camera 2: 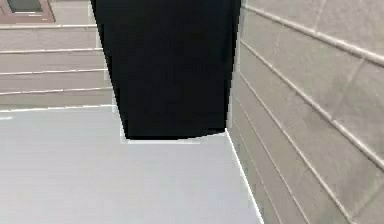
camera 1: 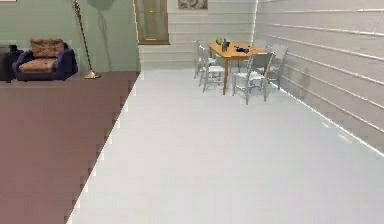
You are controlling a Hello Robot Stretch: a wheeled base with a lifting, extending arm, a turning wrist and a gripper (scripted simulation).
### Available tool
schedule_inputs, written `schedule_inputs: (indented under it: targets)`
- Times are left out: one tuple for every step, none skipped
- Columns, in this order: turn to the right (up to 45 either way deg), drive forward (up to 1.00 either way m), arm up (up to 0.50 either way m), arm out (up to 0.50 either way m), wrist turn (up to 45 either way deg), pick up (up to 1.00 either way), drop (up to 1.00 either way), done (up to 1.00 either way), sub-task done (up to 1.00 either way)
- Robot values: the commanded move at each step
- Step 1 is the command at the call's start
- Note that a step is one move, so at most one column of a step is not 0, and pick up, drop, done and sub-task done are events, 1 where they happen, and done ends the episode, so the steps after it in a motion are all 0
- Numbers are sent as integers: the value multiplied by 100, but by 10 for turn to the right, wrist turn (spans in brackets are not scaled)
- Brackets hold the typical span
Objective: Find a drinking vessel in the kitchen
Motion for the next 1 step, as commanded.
schedule_inputs:
  targets:
    - [0, 100, 0, 0, 0, 0, 0, 0, 0]
